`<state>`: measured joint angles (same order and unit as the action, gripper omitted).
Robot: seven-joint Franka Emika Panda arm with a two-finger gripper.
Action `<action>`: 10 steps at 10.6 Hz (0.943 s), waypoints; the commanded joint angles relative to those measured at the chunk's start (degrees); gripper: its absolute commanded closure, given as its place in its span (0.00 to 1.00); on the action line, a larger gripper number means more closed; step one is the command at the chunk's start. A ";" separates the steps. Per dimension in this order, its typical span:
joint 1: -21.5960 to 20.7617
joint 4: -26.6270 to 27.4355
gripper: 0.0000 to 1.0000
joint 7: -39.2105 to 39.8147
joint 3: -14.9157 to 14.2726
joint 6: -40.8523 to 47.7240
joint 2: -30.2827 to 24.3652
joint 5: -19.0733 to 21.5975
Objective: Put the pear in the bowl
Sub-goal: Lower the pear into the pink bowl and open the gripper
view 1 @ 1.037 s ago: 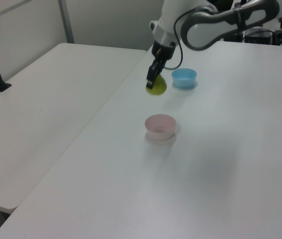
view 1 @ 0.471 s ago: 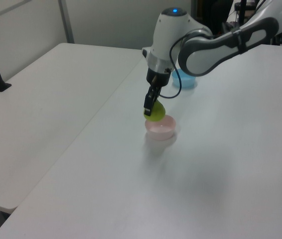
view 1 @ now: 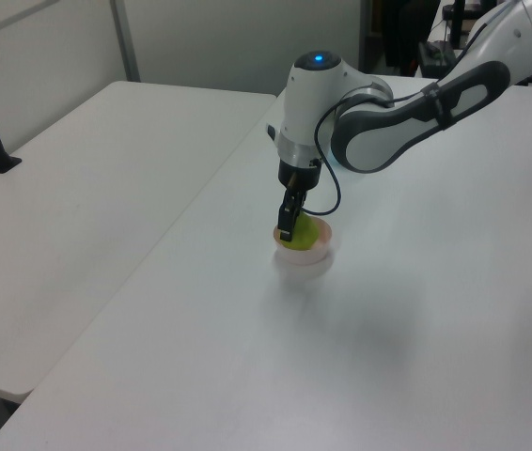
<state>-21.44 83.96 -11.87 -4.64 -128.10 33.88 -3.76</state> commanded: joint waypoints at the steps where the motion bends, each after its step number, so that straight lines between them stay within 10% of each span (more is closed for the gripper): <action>1: -0.62 0.94 0.00 -0.79 -0.63 0.57 -1.09 -1.42; 7: 0.34 0.59 0.00 -4.56 -1.59 8.62 -9.52 -0.72; 10: 7.34 0.50 0.00 -3.35 -1.42 19.52 -14.18 -0.37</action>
<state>-19.13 83.03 -15.46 -6.24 -114.96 23.79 -3.94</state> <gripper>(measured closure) 0.000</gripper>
